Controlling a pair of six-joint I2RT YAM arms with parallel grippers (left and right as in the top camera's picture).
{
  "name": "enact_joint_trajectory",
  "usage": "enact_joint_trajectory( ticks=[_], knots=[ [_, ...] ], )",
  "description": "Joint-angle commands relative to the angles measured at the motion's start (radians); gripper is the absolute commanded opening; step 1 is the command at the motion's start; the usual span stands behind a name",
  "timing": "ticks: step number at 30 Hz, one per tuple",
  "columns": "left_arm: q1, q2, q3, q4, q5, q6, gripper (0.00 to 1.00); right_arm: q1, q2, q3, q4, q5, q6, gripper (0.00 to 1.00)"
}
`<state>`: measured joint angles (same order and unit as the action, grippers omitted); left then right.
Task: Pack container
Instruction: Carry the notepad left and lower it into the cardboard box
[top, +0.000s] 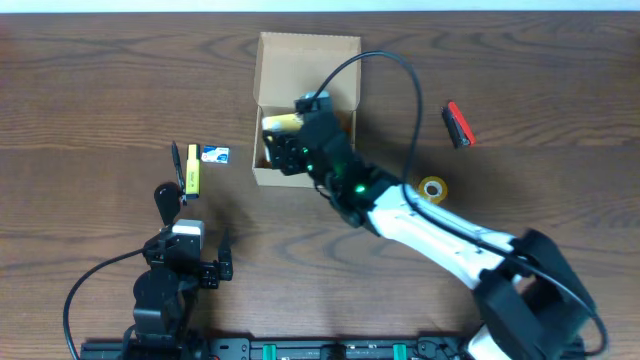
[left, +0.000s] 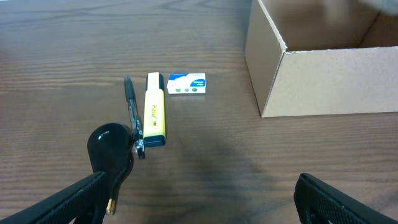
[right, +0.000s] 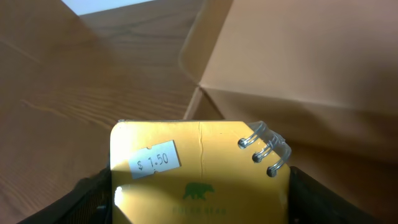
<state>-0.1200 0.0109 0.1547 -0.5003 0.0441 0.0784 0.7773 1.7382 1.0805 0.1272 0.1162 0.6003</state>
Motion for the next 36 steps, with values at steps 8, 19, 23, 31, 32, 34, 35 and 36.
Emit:
enact_joint_trajectory(
  ticks=[8,19,23,31,32,34,35,36],
  knots=[
    [0.003,-0.007,-0.016,0.0,-0.018,0.003,0.95,0.031,0.143,0.163,-0.063,0.117,0.035,0.02],
    [0.003,-0.007,-0.016,0.0,-0.018,0.003,0.95,0.028,0.148,0.232,-0.242,0.224,0.187,0.02],
    [0.003,-0.007,-0.016,0.0,-0.018,0.003,0.95,0.028,0.161,0.232,-0.253,0.235,0.227,0.02],
    [0.003,-0.007,-0.016,0.0,-0.018,0.003,0.95,0.028,0.212,0.232,-0.254,0.183,0.261,0.02],
    [0.003,-0.007,-0.016,0.0,-0.018,0.004,0.95,0.028,0.219,0.232,-0.254,0.183,0.261,0.02],
    [0.003,-0.007,-0.016,0.0,-0.018,0.003,0.95,0.028,0.228,0.232,-0.255,0.182,0.261,0.02],
    [0.003,-0.007,-0.016,0.0,-0.018,0.003,0.95,0.028,0.232,0.232,-0.258,0.183,0.261,0.01],
    [0.003,-0.007,-0.016,0.0,-0.018,0.003,0.95,0.027,0.233,0.232,-0.259,0.183,0.261,0.02]
  ],
)
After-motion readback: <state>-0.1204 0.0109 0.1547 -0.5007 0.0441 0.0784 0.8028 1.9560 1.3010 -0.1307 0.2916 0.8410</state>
